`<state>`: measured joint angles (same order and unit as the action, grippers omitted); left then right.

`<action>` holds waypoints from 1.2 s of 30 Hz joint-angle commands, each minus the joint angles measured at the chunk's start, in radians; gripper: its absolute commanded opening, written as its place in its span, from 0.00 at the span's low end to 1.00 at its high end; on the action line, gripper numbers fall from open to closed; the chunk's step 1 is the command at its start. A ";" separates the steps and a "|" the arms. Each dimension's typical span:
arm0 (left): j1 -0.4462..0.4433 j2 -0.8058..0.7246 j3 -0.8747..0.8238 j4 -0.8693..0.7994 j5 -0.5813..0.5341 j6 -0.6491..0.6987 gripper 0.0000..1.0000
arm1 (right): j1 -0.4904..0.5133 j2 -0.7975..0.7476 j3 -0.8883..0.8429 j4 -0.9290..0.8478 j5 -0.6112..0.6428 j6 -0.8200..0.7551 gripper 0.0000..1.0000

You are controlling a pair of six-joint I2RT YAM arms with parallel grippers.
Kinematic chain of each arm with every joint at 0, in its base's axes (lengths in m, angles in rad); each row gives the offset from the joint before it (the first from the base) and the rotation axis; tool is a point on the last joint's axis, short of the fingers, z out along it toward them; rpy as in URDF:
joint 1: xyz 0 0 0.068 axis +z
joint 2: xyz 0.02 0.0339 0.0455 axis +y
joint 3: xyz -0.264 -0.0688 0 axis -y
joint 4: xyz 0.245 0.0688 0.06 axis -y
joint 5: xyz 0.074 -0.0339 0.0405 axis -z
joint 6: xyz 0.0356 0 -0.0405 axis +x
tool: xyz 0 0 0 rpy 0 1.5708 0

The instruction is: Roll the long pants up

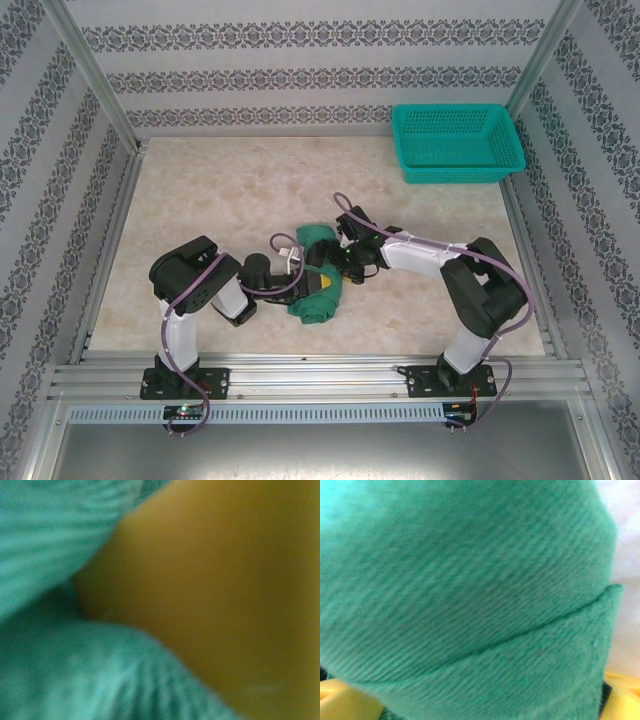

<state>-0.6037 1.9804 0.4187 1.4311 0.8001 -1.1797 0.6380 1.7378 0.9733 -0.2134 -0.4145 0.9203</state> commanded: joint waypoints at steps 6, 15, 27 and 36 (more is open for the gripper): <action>-0.005 0.028 0.030 -0.071 0.100 0.044 0.00 | 0.111 0.237 0.073 0.205 -0.161 0.052 0.10; -0.026 -0.397 0.319 -1.315 -0.172 0.729 0.50 | -0.024 0.007 -0.057 -0.016 0.041 -0.028 0.00; 0.022 -0.628 0.453 -1.584 -0.346 0.826 0.56 | -0.193 -0.181 0.130 -0.375 0.182 -0.217 0.00; 0.022 -0.536 0.438 -1.504 -0.316 0.798 0.34 | -0.368 -0.026 0.791 -0.637 0.188 -0.336 0.00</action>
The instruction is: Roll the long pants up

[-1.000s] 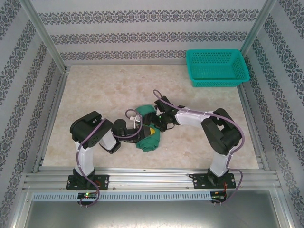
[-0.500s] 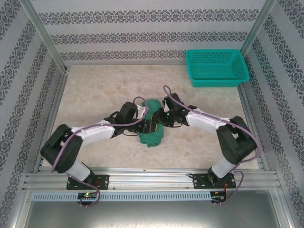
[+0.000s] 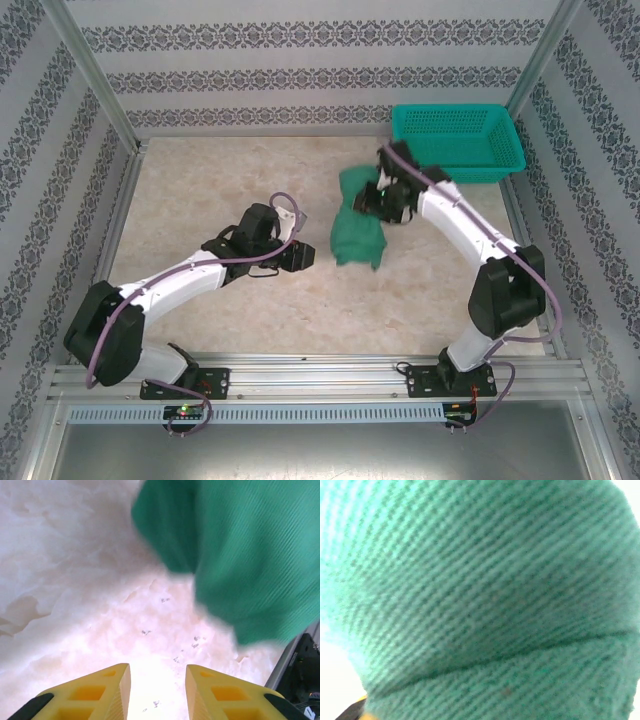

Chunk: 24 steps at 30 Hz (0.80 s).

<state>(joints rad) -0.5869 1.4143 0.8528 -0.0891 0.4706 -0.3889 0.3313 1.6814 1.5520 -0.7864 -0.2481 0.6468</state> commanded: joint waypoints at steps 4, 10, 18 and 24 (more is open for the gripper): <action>0.009 0.091 0.025 0.034 0.032 0.011 0.33 | -0.157 0.204 0.531 -0.120 0.010 -0.055 0.00; 0.009 0.173 0.060 0.045 0.061 -0.003 0.30 | -0.311 0.425 0.723 0.023 -0.089 0.069 0.00; 0.009 0.206 0.072 0.041 0.056 -0.019 0.30 | -0.485 0.587 0.752 0.402 -0.199 0.310 0.00; 0.009 0.212 0.086 0.010 0.034 -0.020 0.29 | -0.576 0.640 0.637 0.647 -0.260 0.500 0.00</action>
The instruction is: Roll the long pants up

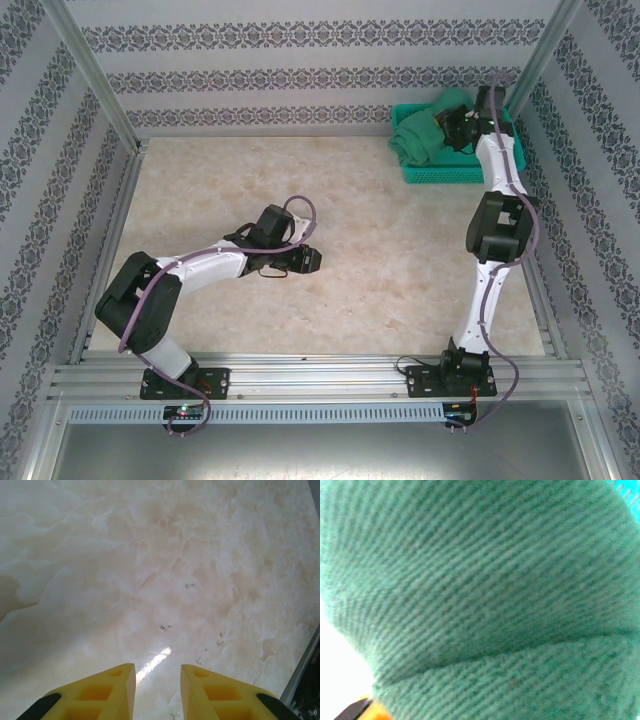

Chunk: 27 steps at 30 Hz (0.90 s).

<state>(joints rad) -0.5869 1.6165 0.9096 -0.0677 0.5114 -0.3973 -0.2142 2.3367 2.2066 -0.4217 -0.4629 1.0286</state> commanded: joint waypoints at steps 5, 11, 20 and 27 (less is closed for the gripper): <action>0.008 0.045 0.058 -0.029 -0.011 -0.012 0.28 | -0.069 -0.005 -0.061 0.286 0.009 0.084 0.00; 0.009 0.071 0.087 -0.030 -0.040 -0.015 0.28 | -0.073 0.100 -0.019 0.176 0.016 0.047 0.00; 0.019 0.047 0.112 -0.066 -0.134 0.029 0.32 | -0.084 -0.059 -0.377 0.183 0.235 0.117 0.89; 0.112 -0.075 0.037 -0.018 -0.222 0.056 0.36 | -0.055 -0.211 -0.413 0.138 0.306 -0.065 0.98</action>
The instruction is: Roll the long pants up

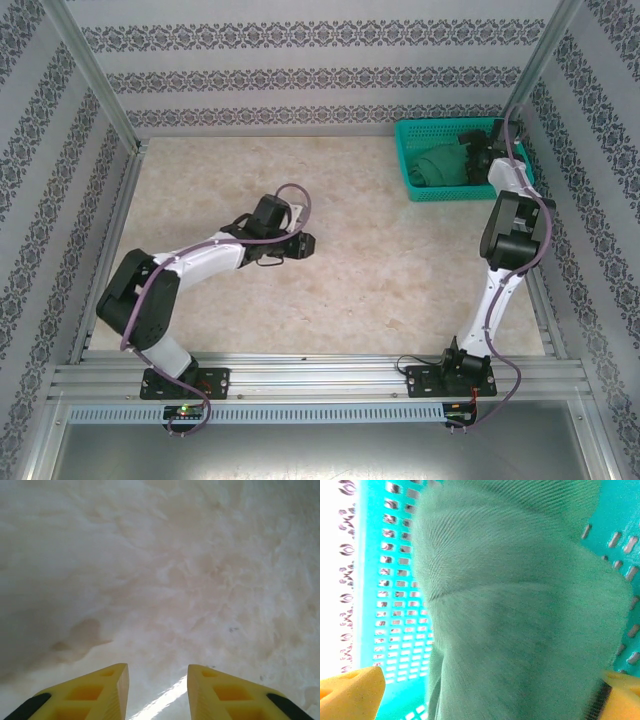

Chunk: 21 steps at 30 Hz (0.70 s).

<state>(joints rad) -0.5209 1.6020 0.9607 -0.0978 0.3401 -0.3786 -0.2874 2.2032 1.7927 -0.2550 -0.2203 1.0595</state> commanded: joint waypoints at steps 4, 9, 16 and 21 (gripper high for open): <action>0.080 -0.107 0.004 -0.027 -0.103 0.080 0.36 | 0.059 -0.174 -0.033 -0.068 0.118 -0.187 0.98; 0.135 -0.231 -0.054 0.015 -0.311 0.105 0.40 | 0.157 -0.379 -0.170 -0.104 0.217 -0.345 0.98; 0.220 -0.516 -0.325 0.306 -0.650 0.278 1.00 | 0.453 -0.790 -0.520 -0.040 0.443 -0.629 0.98; 0.293 -0.540 -0.475 0.488 -0.778 0.406 1.00 | 0.690 -0.950 -0.744 0.085 0.658 -0.794 0.98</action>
<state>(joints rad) -0.2691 1.0534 0.5476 0.2176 -0.2996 -0.0998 0.3393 1.2808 1.1435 -0.2443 0.2535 0.4263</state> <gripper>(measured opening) 0.998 0.977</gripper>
